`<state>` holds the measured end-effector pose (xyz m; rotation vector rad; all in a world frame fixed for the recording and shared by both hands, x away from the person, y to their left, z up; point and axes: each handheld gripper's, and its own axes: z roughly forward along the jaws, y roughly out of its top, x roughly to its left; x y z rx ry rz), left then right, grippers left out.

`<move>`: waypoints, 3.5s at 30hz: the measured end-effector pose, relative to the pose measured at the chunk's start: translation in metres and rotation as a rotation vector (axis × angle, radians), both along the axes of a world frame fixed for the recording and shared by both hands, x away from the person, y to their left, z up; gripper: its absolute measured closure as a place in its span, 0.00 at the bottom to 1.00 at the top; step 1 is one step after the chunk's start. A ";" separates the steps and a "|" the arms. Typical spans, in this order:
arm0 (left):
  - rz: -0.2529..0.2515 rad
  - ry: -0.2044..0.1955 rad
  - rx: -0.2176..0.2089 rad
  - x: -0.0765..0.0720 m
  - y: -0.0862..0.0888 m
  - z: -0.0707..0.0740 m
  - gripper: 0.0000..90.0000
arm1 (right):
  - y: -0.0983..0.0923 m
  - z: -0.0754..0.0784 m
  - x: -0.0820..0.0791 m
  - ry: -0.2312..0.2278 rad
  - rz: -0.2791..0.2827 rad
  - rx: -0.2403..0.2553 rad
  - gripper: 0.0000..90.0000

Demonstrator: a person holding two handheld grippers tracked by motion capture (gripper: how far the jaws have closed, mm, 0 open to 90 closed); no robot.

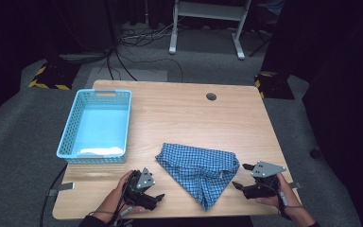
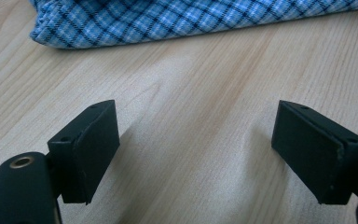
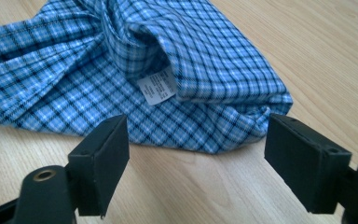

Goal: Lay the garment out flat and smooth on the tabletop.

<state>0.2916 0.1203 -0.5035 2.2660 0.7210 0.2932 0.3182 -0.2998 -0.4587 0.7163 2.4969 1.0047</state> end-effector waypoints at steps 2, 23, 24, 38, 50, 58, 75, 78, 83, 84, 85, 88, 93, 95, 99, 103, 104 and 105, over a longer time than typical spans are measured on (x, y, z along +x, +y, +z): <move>0.000 0.000 0.000 0.000 0.000 0.000 0.16 | 0.003 0.001 0.000 -0.003 0.004 -0.001 0.25; 0.002 0.000 -0.001 0.000 0.000 0.000 0.16 | 0.023 0.001 0.007 -0.031 0.040 -0.045 0.25; 0.002 0.001 0.000 0.000 0.000 0.000 0.16 | 0.024 0.002 0.007 -0.032 0.043 -0.047 0.25; 0.002 0.000 0.000 0.000 0.000 0.000 0.17 | 0.050 0.005 0.014 -0.054 0.083 -0.054 0.25; 0.003 -0.001 0.000 0.000 0.000 0.000 0.16 | 0.063 0.003 0.020 -0.059 0.100 -0.070 0.25; 0.003 -0.001 0.000 -0.001 0.000 0.000 0.17 | 0.072 -0.004 0.027 -0.051 0.108 -0.123 0.27; 0.002 0.001 0.000 -0.001 0.000 0.000 0.17 | 0.078 -0.011 0.034 -0.045 0.124 -0.181 0.82; 0.002 0.000 0.001 -0.001 0.000 0.000 0.17 | 0.076 -0.007 0.035 -0.048 0.114 -0.161 0.83; 0.002 0.000 0.000 -0.001 0.000 0.000 0.17 | 0.073 -0.002 0.036 -0.061 0.100 -0.141 0.82; 0.002 0.001 0.000 -0.001 0.000 0.000 0.16 | 0.073 -0.001 0.036 -0.062 0.095 -0.137 0.82; 0.002 0.000 0.000 -0.001 0.000 0.000 0.17 | 0.073 0.000 0.037 -0.069 0.091 -0.133 0.81; 0.002 0.001 0.000 -0.001 0.000 0.000 0.17 | 0.073 0.001 0.038 -0.083 0.082 -0.124 0.73; 0.001 0.001 0.000 -0.001 0.000 0.000 0.16 | 0.075 0.002 0.041 -0.091 0.093 -0.124 0.73; 0.001 0.001 0.000 -0.001 0.000 0.000 0.16 | 0.076 0.003 0.042 -0.094 0.097 -0.120 0.79; -0.001 0.000 0.001 -0.001 0.000 0.000 0.16 | 0.078 0.007 0.045 -0.096 0.105 -0.102 0.83; -0.001 0.000 0.001 -0.001 0.000 0.000 0.16 | 0.080 0.010 0.051 -0.100 0.092 -0.083 0.83; -0.001 0.000 0.001 -0.001 0.000 0.000 0.16 | 0.080 0.011 0.052 -0.097 0.090 -0.081 0.83; -0.001 0.000 0.001 -0.001 0.000 0.000 0.17 | 0.081 0.011 0.053 -0.098 0.084 -0.079 0.83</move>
